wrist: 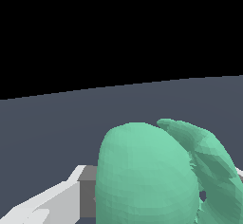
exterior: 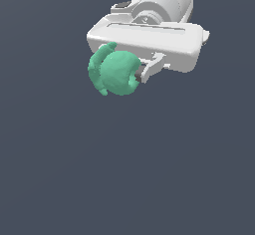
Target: Pick up the object and move it to a goal position.
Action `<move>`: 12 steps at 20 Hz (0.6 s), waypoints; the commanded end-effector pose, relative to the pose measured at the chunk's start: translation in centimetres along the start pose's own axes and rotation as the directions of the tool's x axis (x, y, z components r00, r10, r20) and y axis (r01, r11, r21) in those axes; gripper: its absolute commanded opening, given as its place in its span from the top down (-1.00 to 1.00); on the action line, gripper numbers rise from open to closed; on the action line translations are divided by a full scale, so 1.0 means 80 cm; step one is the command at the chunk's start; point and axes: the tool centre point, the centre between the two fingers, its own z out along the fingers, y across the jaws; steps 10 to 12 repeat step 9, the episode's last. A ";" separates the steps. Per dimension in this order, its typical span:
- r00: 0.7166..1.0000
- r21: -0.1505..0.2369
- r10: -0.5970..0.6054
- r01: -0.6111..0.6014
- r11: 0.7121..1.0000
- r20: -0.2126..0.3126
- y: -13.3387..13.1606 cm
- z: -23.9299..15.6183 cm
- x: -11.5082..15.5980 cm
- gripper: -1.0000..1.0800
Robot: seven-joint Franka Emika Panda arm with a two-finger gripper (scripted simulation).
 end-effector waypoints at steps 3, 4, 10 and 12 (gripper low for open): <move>0.999 -0.011 0.013 -0.014 1.000 -0.044 -0.002 -0.009 0.017 1.00; 0.999 -0.013 0.015 -0.015 1.000 -0.050 -0.002 -0.010 0.019 1.00; 0.998 -0.020 0.017 -0.019 1.000 -0.060 0.000 -0.011 0.023 1.00; 0.998 -0.020 0.017 -0.019 1.000 -0.060 0.000 -0.011 0.023 1.00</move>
